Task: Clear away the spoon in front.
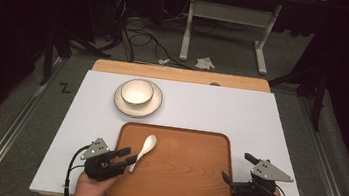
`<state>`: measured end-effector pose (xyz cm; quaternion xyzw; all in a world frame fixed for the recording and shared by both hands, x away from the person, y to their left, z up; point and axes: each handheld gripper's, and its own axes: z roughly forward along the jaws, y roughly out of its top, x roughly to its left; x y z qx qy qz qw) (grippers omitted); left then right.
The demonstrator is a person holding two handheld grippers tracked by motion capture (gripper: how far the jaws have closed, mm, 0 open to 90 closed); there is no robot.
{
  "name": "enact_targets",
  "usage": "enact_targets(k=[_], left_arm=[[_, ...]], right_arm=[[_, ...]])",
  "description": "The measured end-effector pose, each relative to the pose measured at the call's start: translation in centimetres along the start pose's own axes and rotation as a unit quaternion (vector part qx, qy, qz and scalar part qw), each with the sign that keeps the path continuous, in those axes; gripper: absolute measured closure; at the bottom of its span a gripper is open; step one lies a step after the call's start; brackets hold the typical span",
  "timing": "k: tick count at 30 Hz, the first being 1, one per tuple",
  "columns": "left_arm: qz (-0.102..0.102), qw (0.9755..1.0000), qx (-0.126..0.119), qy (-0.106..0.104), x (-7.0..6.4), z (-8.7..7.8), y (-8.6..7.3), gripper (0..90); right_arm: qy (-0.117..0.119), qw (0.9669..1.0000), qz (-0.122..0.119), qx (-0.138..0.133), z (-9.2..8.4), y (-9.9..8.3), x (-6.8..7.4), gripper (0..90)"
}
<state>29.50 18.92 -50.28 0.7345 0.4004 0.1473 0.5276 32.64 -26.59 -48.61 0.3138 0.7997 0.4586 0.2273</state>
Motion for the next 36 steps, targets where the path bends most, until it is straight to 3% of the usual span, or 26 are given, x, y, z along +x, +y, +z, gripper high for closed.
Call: enact_targets(k=[3,7,9,11,12,17,20,22,25,27,29,31,36], left_arm=[[-0.014,0.9999,0.000,-0.009,0.2,0.0,-0.1,47.8],[-0.015,0.9998,0.002,-0.009,0.2,-0.1,-0.1,48.9],[-0.018,0.9997,0.004,-0.013,0.3,0.0,-0.1,58.5],[-0.035,0.9989,0.006,-0.031,0.6,0.0,-0.2,76.8],[-0.041,0.9988,0.003,-0.025,0.7,-0.1,-0.2,90.0],[-0.045,0.9988,-0.016,0.014,1.1,-1.0,0.2,90.0],[-0.042,0.9988,-0.007,0.024,1.3,-1.2,0.1,90.0],[-0.039,0.9987,0.007,0.032,1.3,-1.2,0.0,90.0],[-0.040,0.9973,0.051,0.036,1.4,-0.9,-0.3,90.0],[-0.035,0.9932,0.095,0.056,1.2,-0.5,-0.5,90.0],[-0.016,0.9885,0.131,0.074,0.9,-0.1,-0.6,90.0],[-0.006,0.9856,0.147,0.083,0.5,0.2,-0.7,90.0],[0.010,0.9825,0.170,0.076,0.0,0.8,-0.8,90.0]], right_arm=[[-0.002,1.0000,-0.005,-0.002,0.0,0.0,-0.1,0.9],[-0.001,1.0000,-0.003,-0.002,-0.1,0.0,0.0,0.9],[-0.001,1.0000,-0.001,-0.002,-0.1,0.0,0.0,0.9],[-0.002,1.0000,-0.002,-0.003,-0.1,0.0,0.0,0.9],[-0.002,1.0000,-0.001,-0.003,-0.1,0.0,0.0,0.9],[-0.001,1.0000,-0.002,-0.005,-0.1,0.0,-0.1,0.9],[-0.001,1.0000,-0.003,-0.007,-0.2,0.0,-0.1,0.9],[-0.002,1.0000,-0.004,-0.007,-0.2,0.1,-0.1,0.9],[-0.002,1.0000,-0.001,-0.008,-0.2,0.1,0.0,0.9],[-0.003,1.0000,0.001,-0.007,-0.3,0.1,0.0,0.9],[-0.003,1.0000,0.002,-0.008,-0.3,0.1,0.0,0.9],[-0.003,1.0000,0.000,-0.009,-0.3,0.1,-0.1,0.9],[-0.001,1.0000,-0.002,-0.008,-0.3,0.1,0.0,0.9]])
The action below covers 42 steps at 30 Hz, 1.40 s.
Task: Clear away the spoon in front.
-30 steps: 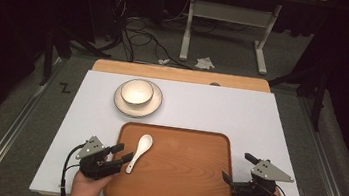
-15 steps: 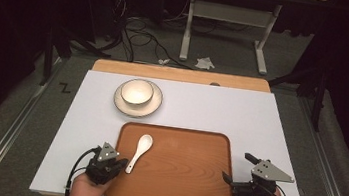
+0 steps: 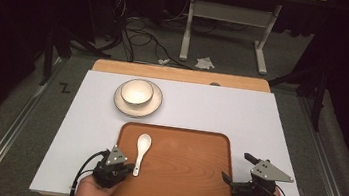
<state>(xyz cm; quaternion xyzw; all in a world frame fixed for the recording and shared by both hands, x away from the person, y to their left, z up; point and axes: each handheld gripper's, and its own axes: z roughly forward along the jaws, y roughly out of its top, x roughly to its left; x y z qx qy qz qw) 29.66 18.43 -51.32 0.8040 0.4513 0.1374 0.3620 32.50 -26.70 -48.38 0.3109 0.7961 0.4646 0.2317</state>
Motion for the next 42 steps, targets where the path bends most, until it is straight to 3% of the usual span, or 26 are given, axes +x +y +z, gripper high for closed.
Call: enact_targets(k=[16,18,22,27,32,36,40,42], left_arm=[[0.023,0.9993,0.006,-0.027,-1.6,0.7,0.3,90.0],[0.024,0.9993,0.006,-0.029,-1.7,0.7,0.3,86.6],[0.026,0.9991,0.006,-0.032,-1.7,0.7,0.3,74.8],[0.011,0.9995,-0.006,-0.029,-1.4,0.5,0.3,51.3],[-0.011,0.9989,-0.041,-0.019,0.3,-0.5,0.3,28.6],[-0.035,0.9968,-0.071,-0.008,2.1,-1.5,0.1,0.5],[-0.042,0.9922,-0.116,0.014,3.8,-2.9,-0.2,0.2],[-0.049,0.9904,-0.126,0.026,4.8,-3.6,-0.4,0.2]], right_arm=[[0.002,1.0000,-0.001,0.001,0.1,0.0,0.0,0.9],[0.001,1.0000,-0.002,0.001,0.1,0.0,0.0,0.9],[0.002,1.0000,-0.003,0.001,0.1,0.0,0.0,0.9],[0.001,1.0000,-0.001,0.001,0.1,0.0,0.0,0.9],[0.002,1.0000,-0.002,0.001,0.0,0.0,0.0,0.8],[0.002,1.0000,-0.002,-0.002,0.0,0.1,0.1,0.9],[-0.001,1.0000,0.003,0.000,-0.1,0.1,0.1,0.8],[-0.001,1.0000,0.001,-0.007,-0.2,0.2,0.1,0.8]])
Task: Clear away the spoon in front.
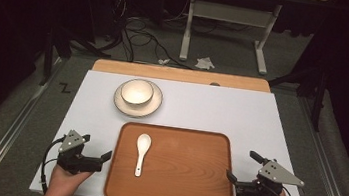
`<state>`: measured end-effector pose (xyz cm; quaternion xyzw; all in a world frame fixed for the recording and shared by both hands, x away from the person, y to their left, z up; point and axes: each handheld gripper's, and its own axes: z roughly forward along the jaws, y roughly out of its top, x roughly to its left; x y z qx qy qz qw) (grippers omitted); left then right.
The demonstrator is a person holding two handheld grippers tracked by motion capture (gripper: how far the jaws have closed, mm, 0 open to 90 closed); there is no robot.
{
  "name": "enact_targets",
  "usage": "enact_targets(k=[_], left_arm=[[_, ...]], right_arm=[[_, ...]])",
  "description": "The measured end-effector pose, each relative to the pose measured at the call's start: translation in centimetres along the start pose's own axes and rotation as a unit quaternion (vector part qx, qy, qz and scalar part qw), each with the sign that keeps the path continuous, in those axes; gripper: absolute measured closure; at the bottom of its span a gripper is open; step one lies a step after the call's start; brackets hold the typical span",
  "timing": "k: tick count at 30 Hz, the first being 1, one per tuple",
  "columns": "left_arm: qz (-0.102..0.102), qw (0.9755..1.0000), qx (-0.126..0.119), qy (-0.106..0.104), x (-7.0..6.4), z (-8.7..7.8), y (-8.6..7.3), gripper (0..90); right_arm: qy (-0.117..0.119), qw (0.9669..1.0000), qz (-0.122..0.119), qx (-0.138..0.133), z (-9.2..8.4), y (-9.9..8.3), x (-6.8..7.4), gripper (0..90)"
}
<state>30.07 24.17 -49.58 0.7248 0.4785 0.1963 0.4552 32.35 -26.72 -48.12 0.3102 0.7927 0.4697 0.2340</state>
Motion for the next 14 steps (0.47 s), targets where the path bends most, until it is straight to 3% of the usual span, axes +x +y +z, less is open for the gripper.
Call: enact_targets(k=[4,7,9,14], left_arm=[[-0.012,0.9998,-0.012,-0.002,1.4,-1.0,-0.4,0.7],[-0.017,0.9994,-0.025,0.018,1.9,-1.4,-0.4,1.5],[-0.021,0.9995,-0.018,0.015,2.2,-1.3,-0.4,2.5],[0.002,0.9999,-0.010,0.011,1.7,-0.7,-0.5,3.8]], right_arm=[[-0.002,1.0000,0.000,-0.006,-0.3,0.2,0.0,0.8],[-0.003,0.9999,0.003,-0.009,-0.4,0.3,-0.1,0.8],[-0.004,0.9999,0.003,-0.015,-0.6,0.4,-0.2,0.8],[-0.007,0.9995,0.000,-0.031,-1.3,0.9,-0.2,0.8]])
